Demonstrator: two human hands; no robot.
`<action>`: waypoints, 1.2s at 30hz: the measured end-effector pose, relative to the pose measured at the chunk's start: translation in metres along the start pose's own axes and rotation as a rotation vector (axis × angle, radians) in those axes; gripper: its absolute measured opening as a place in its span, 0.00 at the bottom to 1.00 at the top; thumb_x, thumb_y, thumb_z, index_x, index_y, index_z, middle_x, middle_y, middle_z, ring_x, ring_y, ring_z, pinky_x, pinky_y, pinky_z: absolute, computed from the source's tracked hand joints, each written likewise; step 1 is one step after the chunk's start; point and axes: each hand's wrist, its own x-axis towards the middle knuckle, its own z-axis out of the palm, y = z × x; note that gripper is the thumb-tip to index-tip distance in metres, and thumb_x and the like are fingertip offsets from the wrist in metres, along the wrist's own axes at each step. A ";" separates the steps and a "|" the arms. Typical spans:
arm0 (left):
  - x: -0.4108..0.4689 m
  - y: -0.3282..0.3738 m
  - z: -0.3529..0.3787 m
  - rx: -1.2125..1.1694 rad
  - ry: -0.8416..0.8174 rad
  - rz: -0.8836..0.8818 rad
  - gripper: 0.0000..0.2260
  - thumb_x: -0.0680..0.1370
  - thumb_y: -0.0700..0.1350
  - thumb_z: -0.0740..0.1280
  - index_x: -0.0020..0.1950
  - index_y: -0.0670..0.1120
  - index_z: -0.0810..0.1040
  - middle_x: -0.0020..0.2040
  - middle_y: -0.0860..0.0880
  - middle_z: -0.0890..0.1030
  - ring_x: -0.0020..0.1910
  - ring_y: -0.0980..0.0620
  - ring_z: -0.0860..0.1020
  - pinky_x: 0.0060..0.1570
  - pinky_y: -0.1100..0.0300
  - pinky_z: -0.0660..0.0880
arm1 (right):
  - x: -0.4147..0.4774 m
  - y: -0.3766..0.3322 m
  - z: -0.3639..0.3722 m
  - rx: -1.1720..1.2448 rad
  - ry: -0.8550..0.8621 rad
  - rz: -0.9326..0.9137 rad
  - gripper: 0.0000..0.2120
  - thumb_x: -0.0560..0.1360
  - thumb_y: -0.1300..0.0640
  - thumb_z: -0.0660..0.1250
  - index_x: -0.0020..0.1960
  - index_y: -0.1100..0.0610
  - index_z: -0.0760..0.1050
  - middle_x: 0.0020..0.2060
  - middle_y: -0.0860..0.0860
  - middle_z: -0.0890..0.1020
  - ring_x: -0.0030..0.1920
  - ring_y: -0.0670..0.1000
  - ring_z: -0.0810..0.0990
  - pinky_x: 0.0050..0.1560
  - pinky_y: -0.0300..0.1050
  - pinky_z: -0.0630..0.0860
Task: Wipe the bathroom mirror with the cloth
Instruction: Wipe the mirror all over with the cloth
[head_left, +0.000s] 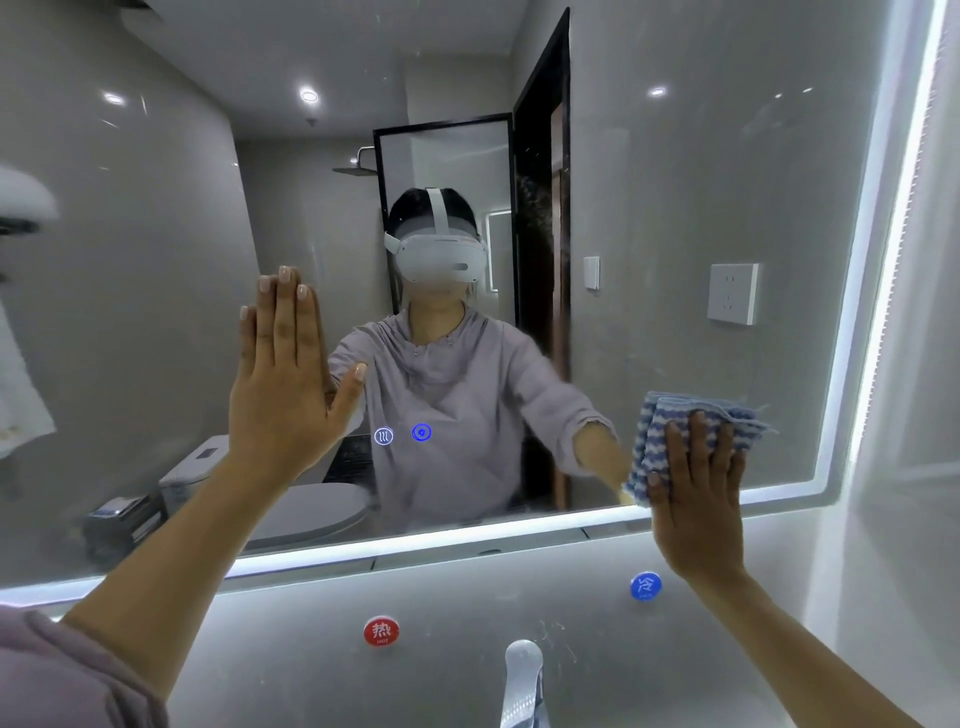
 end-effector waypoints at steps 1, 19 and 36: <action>0.000 0.000 0.000 -0.001 0.003 0.001 0.36 0.81 0.61 0.47 0.77 0.33 0.48 0.78 0.35 0.49 0.78 0.38 0.48 0.77 0.47 0.44 | 0.000 -0.003 0.001 -0.001 0.010 0.014 0.31 0.81 0.49 0.49 0.79 0.55 0.40 0.78 0.55 0.42 0.76 0.66 0.46 0.73 0.68 0.48; 0.000 -0.002 0.006 -0.051 0.064 0.011 0.36 0.80 0.60 0.50 0.77 0.34 0.48 0.78 0.36 0.50 0.78 0.41 0.46 0.77 0.47 0.44 | 0.045 -0.135 -0.002 0.097 -0.033 -0.146 0.27 0.82 0.46 0.43 0.79 0.50 0.42 0.78 0.52 0.46 0.78 0.60 0.45 0.75 0.64 0.47; 0.000 -0.001 0.003 -0.095 0.070 0.019 0.35 0.80 0.58 0.52 0.77 0.34 0.49 0.78 0.36 0.51 0.78 0.40 0.48 0.77 0.46 0.45 | 0.075 -0.111 -0.015 -0.085 -0.038 -0.353 0.28 0.81 0.44 0.48 0.79 0.47 0.44 0.78 0.48 0.43 0.78 0.57 0.44 0.76 0.58 0.42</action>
